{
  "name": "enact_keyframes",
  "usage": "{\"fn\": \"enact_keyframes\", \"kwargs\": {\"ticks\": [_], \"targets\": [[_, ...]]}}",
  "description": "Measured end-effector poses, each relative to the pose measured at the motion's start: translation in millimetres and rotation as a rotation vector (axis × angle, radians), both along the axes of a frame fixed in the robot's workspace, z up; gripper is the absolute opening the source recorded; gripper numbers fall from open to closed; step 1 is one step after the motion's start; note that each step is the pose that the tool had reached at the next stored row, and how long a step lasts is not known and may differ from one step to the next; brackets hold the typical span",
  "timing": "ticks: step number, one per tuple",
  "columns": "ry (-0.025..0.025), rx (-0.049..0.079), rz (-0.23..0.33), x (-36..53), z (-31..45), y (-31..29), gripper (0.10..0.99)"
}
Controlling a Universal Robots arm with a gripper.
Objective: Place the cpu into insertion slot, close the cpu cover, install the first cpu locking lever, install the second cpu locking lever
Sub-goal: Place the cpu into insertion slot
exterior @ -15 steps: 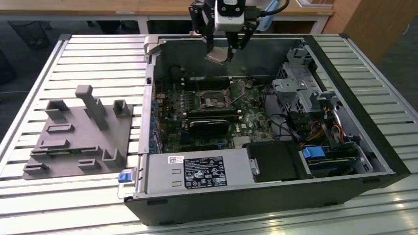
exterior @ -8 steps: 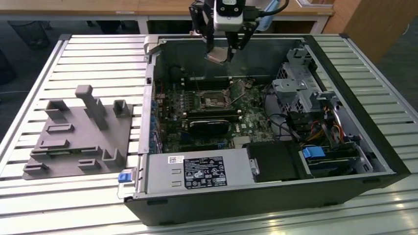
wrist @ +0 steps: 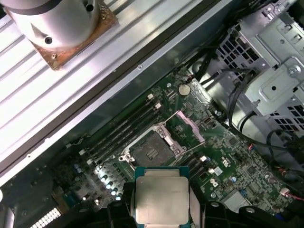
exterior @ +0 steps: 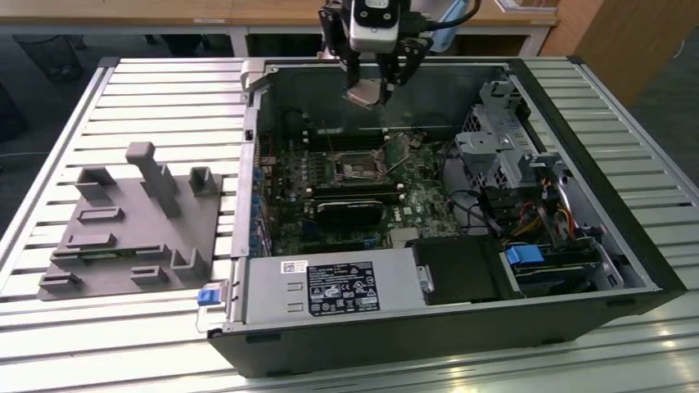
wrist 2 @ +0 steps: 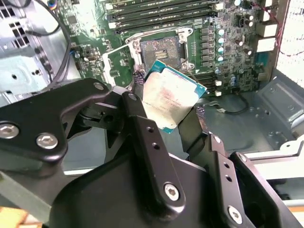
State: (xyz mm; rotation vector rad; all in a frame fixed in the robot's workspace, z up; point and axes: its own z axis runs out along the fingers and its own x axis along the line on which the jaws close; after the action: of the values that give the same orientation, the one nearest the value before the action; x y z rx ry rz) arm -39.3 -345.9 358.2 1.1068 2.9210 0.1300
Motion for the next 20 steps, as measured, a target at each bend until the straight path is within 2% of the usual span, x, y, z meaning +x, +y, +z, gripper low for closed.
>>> {"fn": "enact_keyframes", "kwargs": {"ticks": [11, 20], "targets": [[0.0000, -0.002, -0.165, 0.0, -1.7, 0.0, 0.541], [0.0002, -0.002, -0.262, 0.0, -2.8, 0.1, 0.541]]}}
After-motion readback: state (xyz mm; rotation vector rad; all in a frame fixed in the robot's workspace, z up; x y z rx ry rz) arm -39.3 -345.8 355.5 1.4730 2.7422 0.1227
